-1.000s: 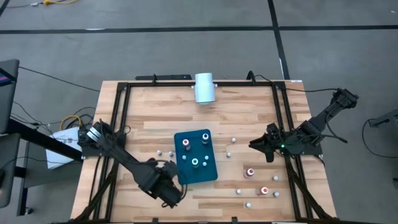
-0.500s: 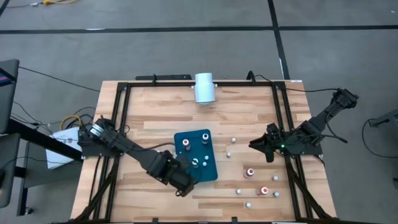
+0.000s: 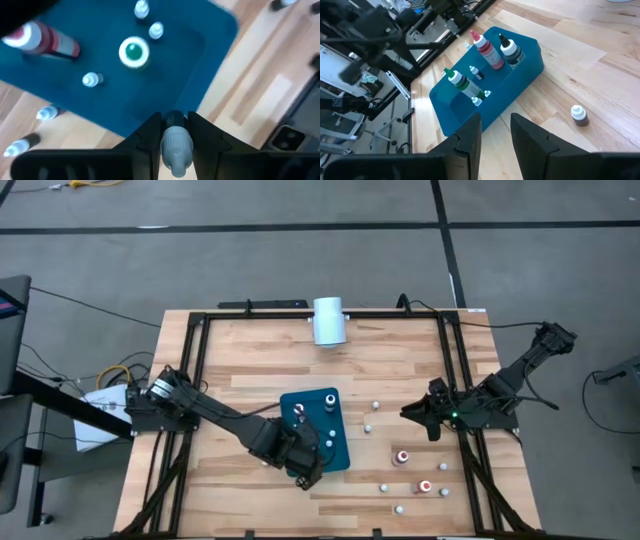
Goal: Pick & Place food coloring
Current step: Put the bottom left small green food coloring bottle into the blue bin
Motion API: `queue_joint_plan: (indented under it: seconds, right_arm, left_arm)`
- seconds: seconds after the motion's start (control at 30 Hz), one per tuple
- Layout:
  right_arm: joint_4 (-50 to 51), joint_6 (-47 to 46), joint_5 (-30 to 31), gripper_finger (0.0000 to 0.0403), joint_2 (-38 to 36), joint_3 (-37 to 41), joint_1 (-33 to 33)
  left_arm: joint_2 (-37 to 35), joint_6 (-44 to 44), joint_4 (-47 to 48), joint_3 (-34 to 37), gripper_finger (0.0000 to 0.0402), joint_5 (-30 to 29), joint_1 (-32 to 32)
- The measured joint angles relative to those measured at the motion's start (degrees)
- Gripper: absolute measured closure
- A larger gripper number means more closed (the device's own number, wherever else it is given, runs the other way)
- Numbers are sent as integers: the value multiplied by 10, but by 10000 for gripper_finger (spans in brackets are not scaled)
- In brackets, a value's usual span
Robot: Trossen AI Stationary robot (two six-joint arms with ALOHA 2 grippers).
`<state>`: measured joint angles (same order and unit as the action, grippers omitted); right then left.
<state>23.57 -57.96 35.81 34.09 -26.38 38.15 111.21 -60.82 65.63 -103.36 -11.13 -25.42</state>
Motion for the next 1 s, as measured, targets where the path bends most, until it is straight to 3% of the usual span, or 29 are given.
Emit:
queue_joint_plan:
  seconds: [0.4, 1.0]
  right_arm:
    - [0, -1, -1, 308, 0, 0, 0]
    - [-1, -1, -15, 308, 0, 0, 0]
  left_arm:
    - [98, 13, 14, 4, 331, 32, -8]
    - [152, 15, 24, 5, 331, 29, -15]
